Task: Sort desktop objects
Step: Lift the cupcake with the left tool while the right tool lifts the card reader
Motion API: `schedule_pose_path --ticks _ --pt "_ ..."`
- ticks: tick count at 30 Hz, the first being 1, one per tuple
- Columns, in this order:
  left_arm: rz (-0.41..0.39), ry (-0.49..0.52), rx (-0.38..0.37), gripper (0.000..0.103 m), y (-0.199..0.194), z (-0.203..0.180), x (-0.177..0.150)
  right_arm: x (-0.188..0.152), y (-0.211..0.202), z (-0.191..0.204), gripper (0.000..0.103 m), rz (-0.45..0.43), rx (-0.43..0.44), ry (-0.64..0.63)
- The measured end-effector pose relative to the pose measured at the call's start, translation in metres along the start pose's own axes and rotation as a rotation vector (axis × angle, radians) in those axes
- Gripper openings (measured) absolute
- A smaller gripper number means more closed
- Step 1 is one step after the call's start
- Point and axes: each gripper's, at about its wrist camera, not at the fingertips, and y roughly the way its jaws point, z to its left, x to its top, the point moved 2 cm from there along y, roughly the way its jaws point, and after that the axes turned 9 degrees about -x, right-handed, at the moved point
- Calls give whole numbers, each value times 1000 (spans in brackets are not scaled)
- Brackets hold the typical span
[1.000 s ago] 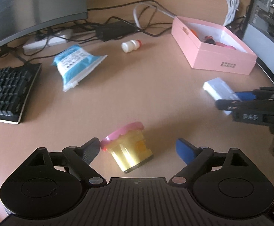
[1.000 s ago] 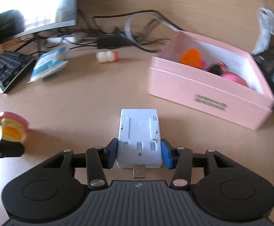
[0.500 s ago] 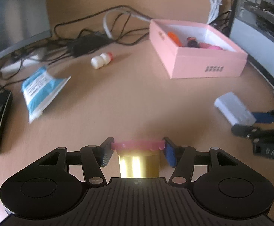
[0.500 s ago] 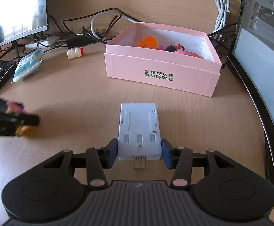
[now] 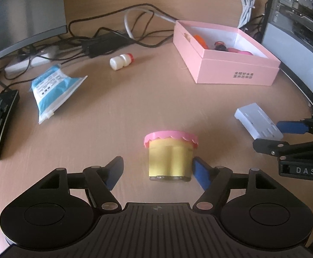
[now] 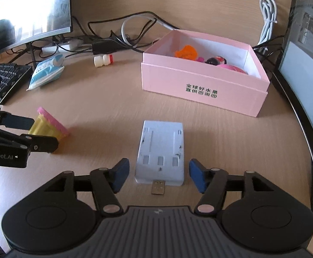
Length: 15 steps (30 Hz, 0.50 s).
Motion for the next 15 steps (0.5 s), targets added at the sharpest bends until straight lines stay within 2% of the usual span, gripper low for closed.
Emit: schedule_pose_path --ticks 12,13,15 --pt "38 36 -32 74 25 -19 17 17 24 -11 67 44 11 57" --pt "44 43 -33 73 27 -21 19 18 25 -11 63 49 13 58" --pt "49 49 -33 59 30 -23 20 19 23 -10 49 56 20 40"
